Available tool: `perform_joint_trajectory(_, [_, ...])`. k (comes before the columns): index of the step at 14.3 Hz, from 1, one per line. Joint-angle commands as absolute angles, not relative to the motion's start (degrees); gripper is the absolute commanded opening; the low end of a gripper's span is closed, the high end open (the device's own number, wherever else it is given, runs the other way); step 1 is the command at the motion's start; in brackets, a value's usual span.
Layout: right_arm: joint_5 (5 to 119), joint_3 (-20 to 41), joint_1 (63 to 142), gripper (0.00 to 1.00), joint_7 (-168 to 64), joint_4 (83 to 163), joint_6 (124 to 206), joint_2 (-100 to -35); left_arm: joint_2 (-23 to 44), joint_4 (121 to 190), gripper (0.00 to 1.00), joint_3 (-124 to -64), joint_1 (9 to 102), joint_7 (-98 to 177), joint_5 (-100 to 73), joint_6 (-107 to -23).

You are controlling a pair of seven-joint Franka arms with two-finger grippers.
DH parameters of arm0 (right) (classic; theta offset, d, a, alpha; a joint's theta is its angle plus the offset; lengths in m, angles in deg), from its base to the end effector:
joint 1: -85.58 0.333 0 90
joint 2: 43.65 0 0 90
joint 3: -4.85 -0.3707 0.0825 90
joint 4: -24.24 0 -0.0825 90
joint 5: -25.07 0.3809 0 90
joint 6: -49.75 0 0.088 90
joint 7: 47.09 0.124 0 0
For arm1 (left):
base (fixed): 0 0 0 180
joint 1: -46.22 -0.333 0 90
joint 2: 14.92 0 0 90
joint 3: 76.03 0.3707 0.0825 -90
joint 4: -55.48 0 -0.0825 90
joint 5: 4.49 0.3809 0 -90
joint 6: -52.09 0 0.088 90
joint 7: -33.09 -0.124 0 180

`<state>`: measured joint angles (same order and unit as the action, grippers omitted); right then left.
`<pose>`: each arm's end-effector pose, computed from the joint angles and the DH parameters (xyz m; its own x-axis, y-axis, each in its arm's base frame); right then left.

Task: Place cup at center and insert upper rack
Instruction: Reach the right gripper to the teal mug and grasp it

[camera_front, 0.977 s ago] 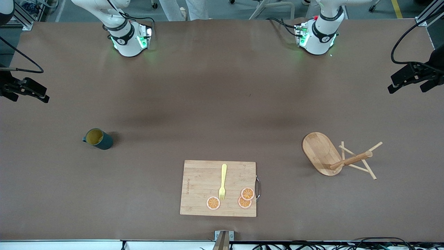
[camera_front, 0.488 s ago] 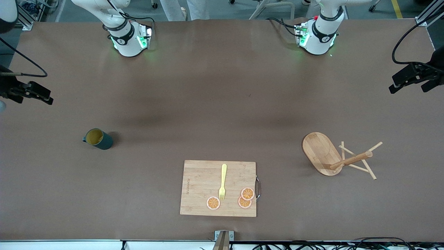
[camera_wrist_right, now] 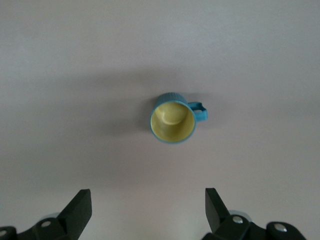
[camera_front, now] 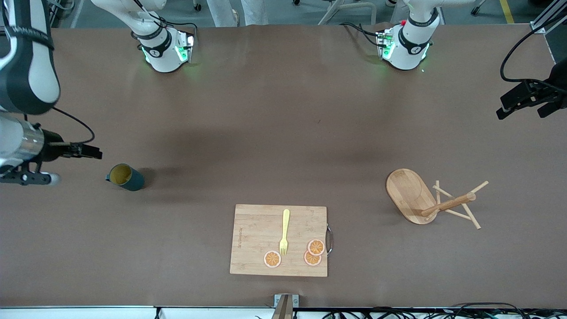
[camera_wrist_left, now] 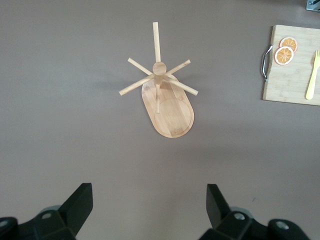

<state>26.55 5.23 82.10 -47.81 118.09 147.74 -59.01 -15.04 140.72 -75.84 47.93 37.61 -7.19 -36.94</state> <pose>0.6256 -0.0389 0.4825 0.9793 -0.0572 -0.1943 -0.0632 -0.9977 -0.0251 0.5501 -0.0205 0.7009 0.9966 0.0515 0.0643 0.0482 -0.9975 0.0522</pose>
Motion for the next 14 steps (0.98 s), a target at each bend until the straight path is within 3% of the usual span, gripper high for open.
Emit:
perform_joint_trajectory(1, [27.18, 4.94, 82.59, 1.0, -48.59, 116.79, 149.77, -63.41, -15.36, 140.38, 1.0, -75.94, 47.72, 37.49, -6.68, -36.5])
perform_joint_trajectory(7, [26.74, 4.94, 82.86, 1.0, -48.59, 118.45, 153.89, -70.18, -15.44, 140.47, 1.0, -76.02, 48.25, 37.57, -6.68, -36.24])
perform_joint_trajectory(14, [26.82, 4.94, 83.48, 0.93, -48.41, 119.25, 154.69, -74.58, -15.53, 140.38, 1.0, -76.03, 48.33, 37.49, -6.77, -36.33])
